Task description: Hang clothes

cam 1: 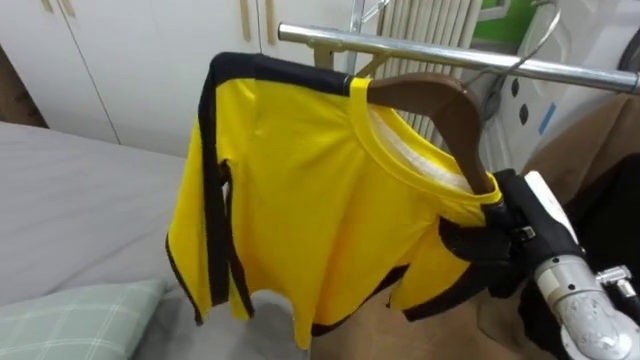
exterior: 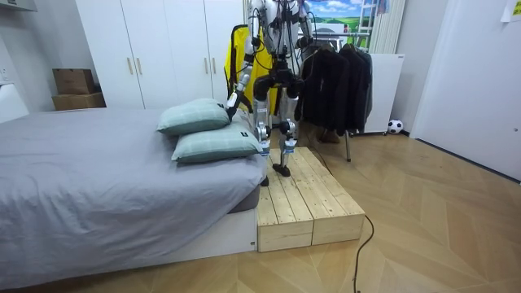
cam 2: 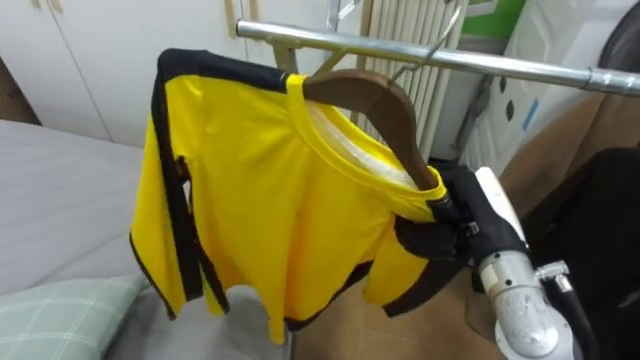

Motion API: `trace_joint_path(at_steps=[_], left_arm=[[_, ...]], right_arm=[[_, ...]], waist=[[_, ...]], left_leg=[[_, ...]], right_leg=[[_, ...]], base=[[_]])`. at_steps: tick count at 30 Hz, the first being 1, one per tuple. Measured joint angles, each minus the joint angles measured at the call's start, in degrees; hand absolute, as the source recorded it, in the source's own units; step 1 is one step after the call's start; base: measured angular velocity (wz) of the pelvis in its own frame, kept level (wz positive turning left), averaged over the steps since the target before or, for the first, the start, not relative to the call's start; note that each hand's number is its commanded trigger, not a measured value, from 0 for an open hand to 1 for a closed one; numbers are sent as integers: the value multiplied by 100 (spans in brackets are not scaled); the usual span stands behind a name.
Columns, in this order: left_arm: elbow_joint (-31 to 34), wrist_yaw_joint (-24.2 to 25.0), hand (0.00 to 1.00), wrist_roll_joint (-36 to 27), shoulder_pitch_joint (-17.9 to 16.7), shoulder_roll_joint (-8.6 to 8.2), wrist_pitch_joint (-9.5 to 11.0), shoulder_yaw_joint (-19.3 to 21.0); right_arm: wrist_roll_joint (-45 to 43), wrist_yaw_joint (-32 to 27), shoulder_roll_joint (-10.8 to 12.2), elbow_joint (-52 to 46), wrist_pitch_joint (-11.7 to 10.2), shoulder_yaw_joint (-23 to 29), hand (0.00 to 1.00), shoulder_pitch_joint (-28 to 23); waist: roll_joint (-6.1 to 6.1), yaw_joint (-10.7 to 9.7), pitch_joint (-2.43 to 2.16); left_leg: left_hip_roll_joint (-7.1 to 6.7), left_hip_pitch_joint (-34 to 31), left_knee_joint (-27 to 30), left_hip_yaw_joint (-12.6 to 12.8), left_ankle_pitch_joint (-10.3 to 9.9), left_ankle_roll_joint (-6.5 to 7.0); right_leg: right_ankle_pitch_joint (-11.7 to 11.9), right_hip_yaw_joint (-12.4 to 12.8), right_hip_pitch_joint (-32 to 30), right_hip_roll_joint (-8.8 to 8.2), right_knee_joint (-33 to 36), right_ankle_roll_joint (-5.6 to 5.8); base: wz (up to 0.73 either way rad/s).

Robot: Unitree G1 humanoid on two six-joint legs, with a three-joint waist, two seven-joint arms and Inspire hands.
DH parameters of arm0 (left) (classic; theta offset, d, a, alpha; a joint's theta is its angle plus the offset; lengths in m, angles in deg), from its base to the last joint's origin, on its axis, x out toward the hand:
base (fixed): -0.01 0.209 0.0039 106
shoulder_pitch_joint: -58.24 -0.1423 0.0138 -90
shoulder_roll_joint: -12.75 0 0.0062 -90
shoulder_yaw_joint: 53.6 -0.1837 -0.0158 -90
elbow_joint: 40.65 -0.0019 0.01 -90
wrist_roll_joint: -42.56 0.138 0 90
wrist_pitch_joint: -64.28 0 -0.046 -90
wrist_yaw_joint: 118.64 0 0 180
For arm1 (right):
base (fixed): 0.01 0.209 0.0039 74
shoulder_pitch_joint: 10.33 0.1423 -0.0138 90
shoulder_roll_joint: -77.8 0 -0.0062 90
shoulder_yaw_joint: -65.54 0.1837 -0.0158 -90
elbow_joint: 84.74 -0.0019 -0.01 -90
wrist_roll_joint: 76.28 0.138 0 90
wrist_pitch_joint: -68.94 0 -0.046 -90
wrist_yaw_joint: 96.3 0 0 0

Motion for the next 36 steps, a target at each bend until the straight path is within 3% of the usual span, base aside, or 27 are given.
trace_joint_path(at_steps=[21,24,36], left_arm=[[8,65,0,21,-92,-2,1,44],[41,80,0,21,-125,0,1,37],[179,123,0,12,-233,40,-7,28]], right_arm=[[305,-87,-87,855,-4,13,100,309],[572,45,-194,1057,-2,9,100,309],[790,509,-259,1660,14,-16,100,343]], waist=[[1,-10,-13],[-12,-11,-10],[-111,-15,-7]], left_leg=[[-12,179,-16,-11,16,-24],[-11,213,-16,-13,16,-24],[-13,231,-14,-63,16,-24]], right_leg=[[-120,-37,132,-10,99,-29],[-120,-40,169,-12,93,-29],[-133,-45,191,-12,91,-39]], base=[[1],[0],[0]])
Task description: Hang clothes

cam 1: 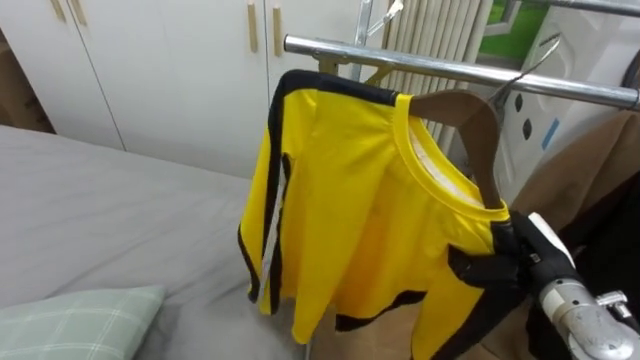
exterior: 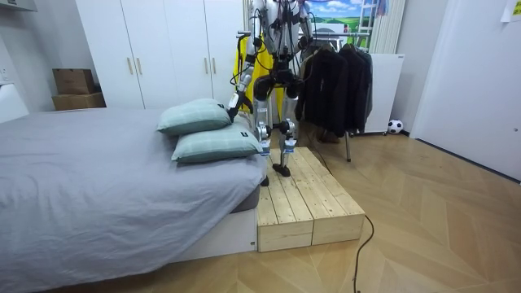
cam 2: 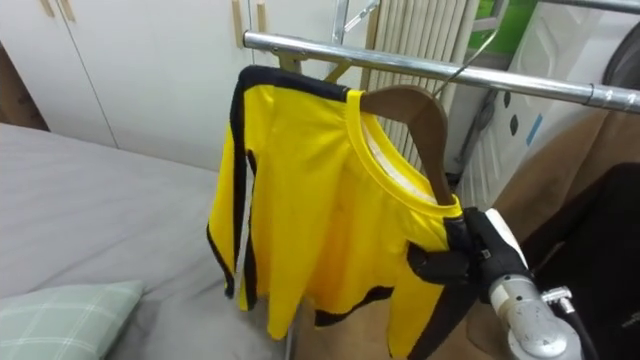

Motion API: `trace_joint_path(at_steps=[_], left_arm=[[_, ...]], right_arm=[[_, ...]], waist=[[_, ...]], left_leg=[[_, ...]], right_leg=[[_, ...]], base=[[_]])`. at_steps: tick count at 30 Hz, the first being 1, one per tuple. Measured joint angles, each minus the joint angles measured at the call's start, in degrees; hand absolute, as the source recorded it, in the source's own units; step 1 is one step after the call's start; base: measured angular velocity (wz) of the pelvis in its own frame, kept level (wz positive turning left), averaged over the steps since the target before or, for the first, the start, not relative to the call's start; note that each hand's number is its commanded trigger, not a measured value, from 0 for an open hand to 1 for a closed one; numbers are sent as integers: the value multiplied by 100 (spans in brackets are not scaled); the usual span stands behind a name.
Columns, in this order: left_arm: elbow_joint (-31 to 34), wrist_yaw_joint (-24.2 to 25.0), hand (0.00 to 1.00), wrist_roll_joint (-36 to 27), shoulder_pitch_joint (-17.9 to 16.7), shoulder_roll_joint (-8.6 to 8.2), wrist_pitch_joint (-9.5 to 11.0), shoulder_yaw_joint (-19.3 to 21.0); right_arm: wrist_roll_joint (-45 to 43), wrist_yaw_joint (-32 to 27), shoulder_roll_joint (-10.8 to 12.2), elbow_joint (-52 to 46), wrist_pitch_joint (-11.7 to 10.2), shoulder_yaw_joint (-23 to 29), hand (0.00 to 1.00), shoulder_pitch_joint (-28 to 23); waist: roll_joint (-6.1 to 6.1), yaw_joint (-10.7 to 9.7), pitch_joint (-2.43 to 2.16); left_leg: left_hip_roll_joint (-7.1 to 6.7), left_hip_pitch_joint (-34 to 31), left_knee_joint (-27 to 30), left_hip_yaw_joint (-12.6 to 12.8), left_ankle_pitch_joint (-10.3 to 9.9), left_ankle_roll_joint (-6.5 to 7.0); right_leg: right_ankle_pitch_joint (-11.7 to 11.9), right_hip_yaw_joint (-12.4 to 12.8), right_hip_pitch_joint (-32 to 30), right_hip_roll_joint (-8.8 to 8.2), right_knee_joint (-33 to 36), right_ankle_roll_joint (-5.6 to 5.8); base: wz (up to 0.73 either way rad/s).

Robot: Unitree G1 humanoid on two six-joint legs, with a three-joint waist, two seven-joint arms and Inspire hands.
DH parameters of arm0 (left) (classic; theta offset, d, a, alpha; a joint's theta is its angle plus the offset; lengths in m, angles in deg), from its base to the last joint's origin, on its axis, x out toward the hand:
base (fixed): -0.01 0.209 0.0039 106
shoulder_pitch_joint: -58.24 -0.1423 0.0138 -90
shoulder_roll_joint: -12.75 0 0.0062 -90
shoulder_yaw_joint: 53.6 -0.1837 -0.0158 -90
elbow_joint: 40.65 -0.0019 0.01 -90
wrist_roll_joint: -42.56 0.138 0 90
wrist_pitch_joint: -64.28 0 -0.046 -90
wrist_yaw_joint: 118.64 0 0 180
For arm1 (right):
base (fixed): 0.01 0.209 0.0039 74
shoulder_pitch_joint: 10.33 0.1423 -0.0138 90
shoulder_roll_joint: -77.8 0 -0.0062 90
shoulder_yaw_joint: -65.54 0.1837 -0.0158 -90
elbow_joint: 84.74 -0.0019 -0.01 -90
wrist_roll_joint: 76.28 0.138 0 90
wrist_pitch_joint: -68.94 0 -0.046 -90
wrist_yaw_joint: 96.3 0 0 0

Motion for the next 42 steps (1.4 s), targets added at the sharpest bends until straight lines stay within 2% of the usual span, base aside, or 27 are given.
trace_joint_path(at_steps=[7,10,13,16,20,24,26,29,35,42], left_arm=[[42,229,0,10,-23,68,-4,17],[156,319,0,10,-61,84,-68,21],[229,349,0,101,-87,103,-113,118],[229,356,0,172,-119,145,-116,172],[246,370,0,240,-117,157,-116,292],[245,447,0,275,-118,162,-116,332],[246,488,0,408,-107,190,-116,328],[258,588,0,579,-95,204,-115,329],[256,685,0,613,-96,243,-115,333],[261,692,0,613,-87,244,-112,314]], right_arm=[[85,238,-156,1118,113,1,100,533],[82,326,-248,1175,119,0,100,559],[107,449,-374,1220,120,1,100,571],[108,637,-467,1632,124,0,100,768],[104,982,-575,1858,256,7,100,937],[101,1237,-607,1866,260,7,100,955],[100,1367,-650,2026,261,7,100,972],[100,1505,-713,2415,326,6,100,1152],[101,1602,-805,2609,329,5,100,1269],[108,1674,-809,2804,328,5,100,1271]], waist=[[-22,3,-5],[-32,-4,-7],[-76,-14,-14],[-139,-11,1],[-203,-23,-16],[-203,-19,-16],[-218,-16,-19],[-223,8,-19],[-226,17,-21],[-225,35,-21]], left_leg=[[-3,-1,0,-27,0,0],[-3,-7,1,-48,0,0],[-1,-2,2,-70,0,0],[-3,74,-7,-74,0,0],[-18,72,-2,-110,0,0],[-30,72,-2,-105,0,1],[-45,62,0,-147,1,3],[-55,54,-2,-185,1,3],[-55,59,-3,-204,1,3],[-61,85,-3,-235,1,3]], right_leg=[[0,-10,2,-3,4,0],[0,-21,5,-5,1,0],[0,-48,25,-6,-2,-1],[-25,-50,97,-9,0,-7],[-62,-15,116,-7,-4,2],[-60,-31,112,-19,-7,7],[-69,-181,112,-71,-2,1],[-83,-219,112,-88,-6,7],[-84,-225,130,-90,-14,5],[-85,-224,157,-90,-2,5]], base=[[0],[2],[4],[2],[6],[0],[12],[10],[1],[0]])
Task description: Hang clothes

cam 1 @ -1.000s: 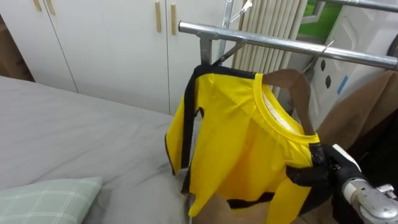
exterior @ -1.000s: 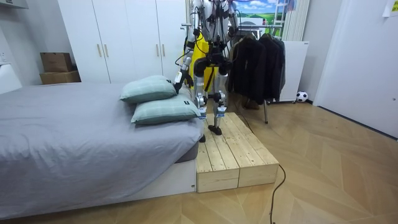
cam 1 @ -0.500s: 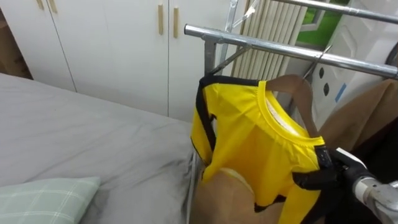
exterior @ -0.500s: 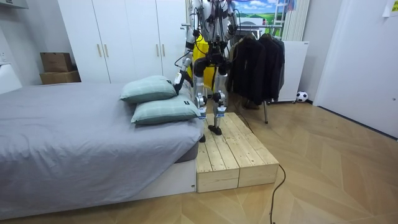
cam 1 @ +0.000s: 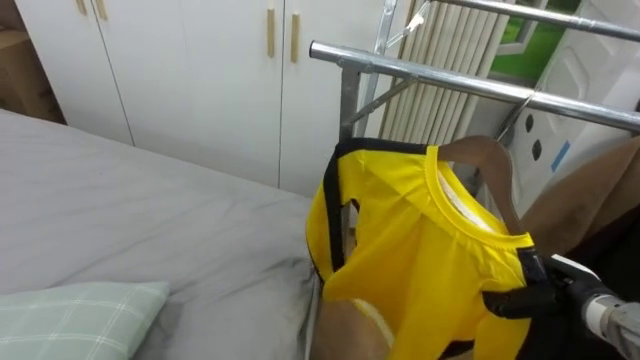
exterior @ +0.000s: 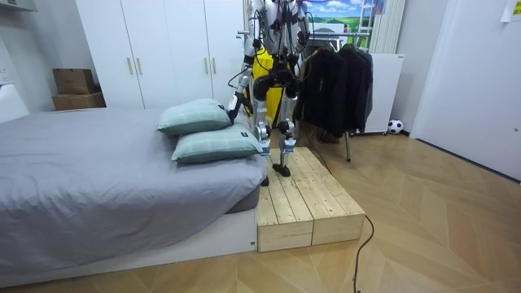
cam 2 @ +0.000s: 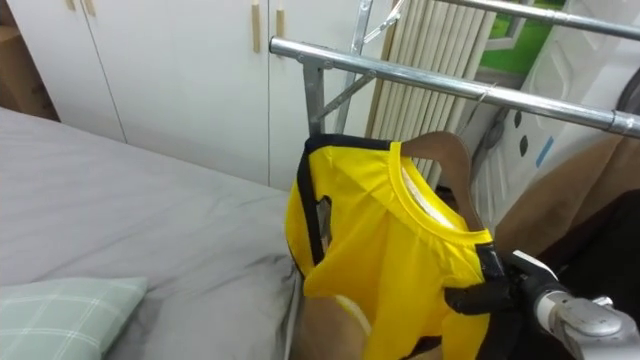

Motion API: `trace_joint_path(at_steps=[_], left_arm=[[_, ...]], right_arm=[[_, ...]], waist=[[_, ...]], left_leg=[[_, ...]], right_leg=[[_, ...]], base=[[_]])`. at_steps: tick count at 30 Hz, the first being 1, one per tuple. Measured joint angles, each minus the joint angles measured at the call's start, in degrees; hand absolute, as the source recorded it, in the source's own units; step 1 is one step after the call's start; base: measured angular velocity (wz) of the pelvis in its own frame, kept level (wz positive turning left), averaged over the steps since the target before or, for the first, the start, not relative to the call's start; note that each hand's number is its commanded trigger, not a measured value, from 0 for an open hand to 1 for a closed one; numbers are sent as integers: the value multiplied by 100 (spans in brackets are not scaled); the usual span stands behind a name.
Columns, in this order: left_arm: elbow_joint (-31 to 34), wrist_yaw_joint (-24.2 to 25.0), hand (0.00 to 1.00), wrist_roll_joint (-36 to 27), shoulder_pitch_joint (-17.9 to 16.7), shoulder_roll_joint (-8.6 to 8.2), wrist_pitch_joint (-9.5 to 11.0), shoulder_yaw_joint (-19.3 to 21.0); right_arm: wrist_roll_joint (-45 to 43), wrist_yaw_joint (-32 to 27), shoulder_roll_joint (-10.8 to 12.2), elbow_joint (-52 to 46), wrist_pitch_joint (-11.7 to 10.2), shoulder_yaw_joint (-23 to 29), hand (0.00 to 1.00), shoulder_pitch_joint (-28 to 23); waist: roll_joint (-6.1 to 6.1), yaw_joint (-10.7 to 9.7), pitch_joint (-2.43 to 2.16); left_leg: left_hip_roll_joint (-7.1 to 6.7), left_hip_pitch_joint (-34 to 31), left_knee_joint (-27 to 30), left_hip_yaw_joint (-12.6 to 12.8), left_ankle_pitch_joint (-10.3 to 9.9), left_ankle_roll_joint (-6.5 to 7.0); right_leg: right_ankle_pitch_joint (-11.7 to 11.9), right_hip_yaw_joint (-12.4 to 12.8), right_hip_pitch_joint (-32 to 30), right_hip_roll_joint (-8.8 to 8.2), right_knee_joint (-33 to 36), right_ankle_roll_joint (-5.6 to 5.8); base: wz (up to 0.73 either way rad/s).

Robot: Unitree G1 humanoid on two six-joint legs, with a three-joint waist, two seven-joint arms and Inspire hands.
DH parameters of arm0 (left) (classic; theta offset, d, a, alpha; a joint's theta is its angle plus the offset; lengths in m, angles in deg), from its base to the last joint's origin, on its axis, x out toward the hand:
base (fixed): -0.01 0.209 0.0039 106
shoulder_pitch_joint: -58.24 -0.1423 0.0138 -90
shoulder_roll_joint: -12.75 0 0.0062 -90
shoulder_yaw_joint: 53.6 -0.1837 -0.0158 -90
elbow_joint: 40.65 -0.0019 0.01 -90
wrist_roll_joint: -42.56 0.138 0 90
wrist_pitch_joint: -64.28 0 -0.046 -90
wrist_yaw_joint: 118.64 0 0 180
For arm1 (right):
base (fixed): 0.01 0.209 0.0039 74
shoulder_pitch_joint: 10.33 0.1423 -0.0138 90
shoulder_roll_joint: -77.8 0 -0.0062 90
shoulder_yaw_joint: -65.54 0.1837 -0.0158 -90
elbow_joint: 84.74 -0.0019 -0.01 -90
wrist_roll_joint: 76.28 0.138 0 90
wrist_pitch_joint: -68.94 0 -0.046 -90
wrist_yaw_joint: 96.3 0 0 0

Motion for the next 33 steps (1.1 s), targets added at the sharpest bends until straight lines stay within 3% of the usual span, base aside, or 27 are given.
trace_joint_path(at_steps=[10,21,22,23,33], left_arm=[[58,26,0,-6,23,51,0,-109],[53,28,0,-11,37,50,-2,-137],[53,28,0,-10,37,50,-2,-137],[51,27,0,-11,37,50,-2,-140],[46,24,0,-12,37,41,-14,-145]], right_arm=[[-1,-42,6,140,-1,-16,100,0],[-3,-274,20,139,-7,-164,100,0],[-3,-297,20,138,-9,-180,58,0],[-2,-352,20,142,-11,-203,0,0],[48,-718,47,153,-12,-198,0,0]], waist=[[5,153,-1],[7,155,7],[8,156,9],[11,154,19],[26,149,36]], left_leg=[[-1,42,0,4,0,0],[-1,53,-5,-6,0,0],[-1,52,-5,-9,0,0],[-1,61,-5,-6,0,0],[-1,90,-10,-6,0,0]], right_leg=[[-5,-34,20,-5,11,-2],[-14,-23,29,-5,7,5],[-14,-24,30,-4,7,5],[-14,-22,41,-4,1,5],[-15,-21,81,-5,-8,7]], base=[[0],[0],[0],[0],[0]])
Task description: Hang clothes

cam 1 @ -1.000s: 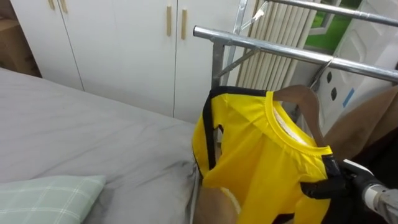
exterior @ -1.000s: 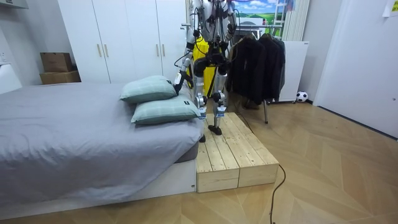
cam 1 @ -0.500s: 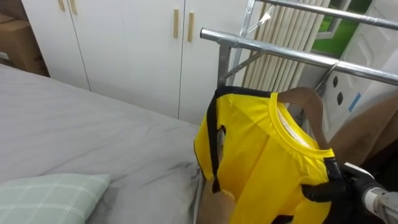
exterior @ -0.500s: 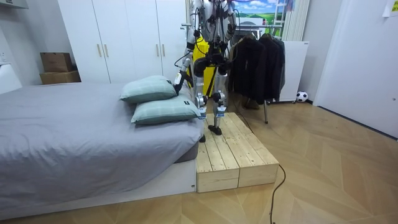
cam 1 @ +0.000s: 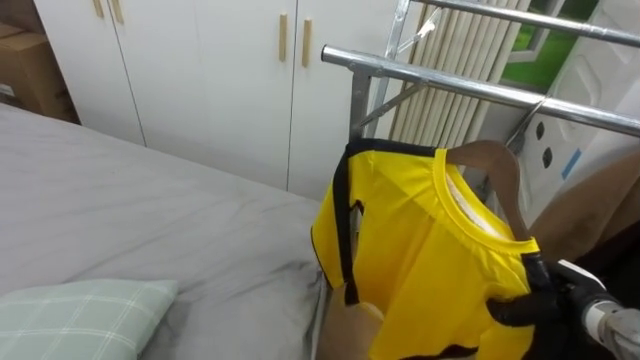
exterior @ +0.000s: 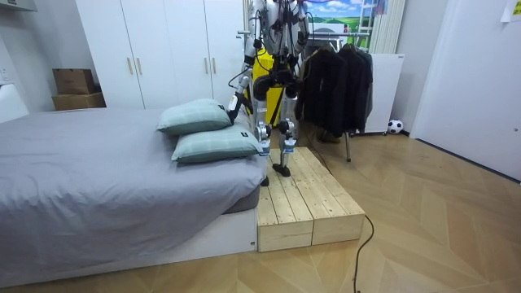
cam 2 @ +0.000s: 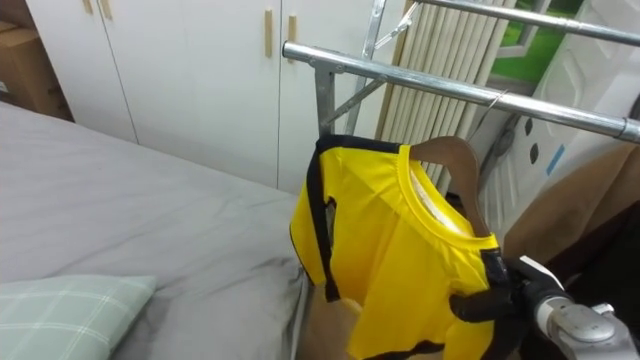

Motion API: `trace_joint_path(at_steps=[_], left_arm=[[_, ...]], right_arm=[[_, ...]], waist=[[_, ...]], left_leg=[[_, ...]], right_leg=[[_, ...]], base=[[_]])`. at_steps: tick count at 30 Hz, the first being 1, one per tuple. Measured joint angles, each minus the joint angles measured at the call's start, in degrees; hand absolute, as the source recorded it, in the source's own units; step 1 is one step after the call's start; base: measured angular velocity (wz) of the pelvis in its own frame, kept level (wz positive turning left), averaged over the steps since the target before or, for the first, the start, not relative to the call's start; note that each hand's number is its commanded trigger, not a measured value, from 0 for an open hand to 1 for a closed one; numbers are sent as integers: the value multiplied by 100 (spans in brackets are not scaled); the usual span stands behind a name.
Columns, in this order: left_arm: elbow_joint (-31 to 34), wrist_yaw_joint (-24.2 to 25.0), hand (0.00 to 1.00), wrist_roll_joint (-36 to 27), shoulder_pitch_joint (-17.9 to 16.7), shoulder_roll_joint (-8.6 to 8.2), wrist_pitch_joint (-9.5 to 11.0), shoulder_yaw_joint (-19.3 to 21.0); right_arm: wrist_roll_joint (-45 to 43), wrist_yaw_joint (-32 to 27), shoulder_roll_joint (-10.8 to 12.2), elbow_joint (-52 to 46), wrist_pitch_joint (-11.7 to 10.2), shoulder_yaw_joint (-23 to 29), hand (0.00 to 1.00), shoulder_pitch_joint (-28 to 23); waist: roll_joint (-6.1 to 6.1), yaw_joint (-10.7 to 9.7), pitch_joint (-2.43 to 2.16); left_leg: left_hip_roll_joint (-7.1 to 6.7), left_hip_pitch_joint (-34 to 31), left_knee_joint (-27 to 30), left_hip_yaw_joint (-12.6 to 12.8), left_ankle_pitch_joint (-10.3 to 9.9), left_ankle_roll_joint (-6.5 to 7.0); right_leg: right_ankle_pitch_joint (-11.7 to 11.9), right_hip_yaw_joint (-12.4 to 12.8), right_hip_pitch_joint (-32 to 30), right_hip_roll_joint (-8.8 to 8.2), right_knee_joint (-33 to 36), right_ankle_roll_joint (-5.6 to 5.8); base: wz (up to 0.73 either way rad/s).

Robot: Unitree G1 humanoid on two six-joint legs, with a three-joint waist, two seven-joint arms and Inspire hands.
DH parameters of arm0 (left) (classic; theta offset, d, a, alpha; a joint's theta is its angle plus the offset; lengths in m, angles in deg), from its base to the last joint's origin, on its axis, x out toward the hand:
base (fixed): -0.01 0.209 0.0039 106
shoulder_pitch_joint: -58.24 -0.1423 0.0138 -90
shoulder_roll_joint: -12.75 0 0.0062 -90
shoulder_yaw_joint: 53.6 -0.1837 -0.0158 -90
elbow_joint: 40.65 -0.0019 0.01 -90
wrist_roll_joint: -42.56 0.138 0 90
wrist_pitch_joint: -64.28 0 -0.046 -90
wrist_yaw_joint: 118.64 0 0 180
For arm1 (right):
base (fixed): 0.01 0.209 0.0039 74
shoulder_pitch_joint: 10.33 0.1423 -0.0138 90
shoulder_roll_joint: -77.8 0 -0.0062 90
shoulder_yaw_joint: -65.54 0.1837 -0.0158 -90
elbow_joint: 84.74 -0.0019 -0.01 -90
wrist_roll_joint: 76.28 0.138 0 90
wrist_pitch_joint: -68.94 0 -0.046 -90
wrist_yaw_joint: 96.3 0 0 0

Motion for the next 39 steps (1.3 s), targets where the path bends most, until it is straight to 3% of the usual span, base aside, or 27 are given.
trace_joint_path(at_steps=[9,19,39], left_arm=[[-10,-18,0,-7,6,-8,-3,0],[-10,14,0,-41,31,-37,-127,-62],[-25,-30,0,-46,39,-39,-146,-109]], right_arm=[[210,-109,0,-3,0,-5,0,0],[261,-103,11,-3,0,-7,0,0],[251,-111,39,-9,0,-12,0,0]], waist=[[29,3,-3],[155,-8,-52],[114,-22,-39]], left_leg=[[1,4,0,5,0,0],[3,13,0,4,0,0],[2,16,0,4,0,0]], right_leg=[[1,-8,3,0,-3,-1],[1,-19,18,-4,0,-3],[0,4,19,0,-1,-3]], base=[[0],[0],[0]])
